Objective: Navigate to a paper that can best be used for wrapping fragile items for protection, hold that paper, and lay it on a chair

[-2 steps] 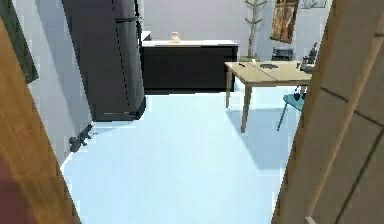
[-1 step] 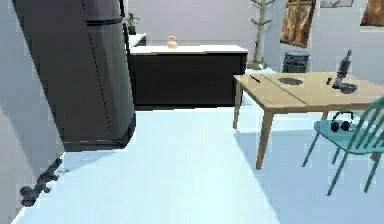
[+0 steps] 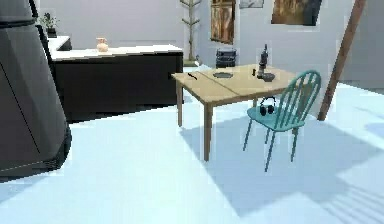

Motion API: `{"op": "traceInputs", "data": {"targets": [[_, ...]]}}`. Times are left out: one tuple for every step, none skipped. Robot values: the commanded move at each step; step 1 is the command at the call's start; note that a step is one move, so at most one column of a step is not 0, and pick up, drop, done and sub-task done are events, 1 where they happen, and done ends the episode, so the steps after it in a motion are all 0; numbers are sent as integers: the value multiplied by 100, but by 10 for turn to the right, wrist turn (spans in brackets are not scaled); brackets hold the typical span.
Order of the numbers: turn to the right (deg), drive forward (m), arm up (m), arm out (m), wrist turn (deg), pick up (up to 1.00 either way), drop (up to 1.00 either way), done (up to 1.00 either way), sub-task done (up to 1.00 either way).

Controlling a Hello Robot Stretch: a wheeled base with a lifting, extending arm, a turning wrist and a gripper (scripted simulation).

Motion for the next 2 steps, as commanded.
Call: {"op": "traceInputs", "data": {"targets": [[0, 45, 0, 0, 0, 0, 0, 0, 0], [450, 0, 0, 0, 0, 0, 0, 0, 0]]}}
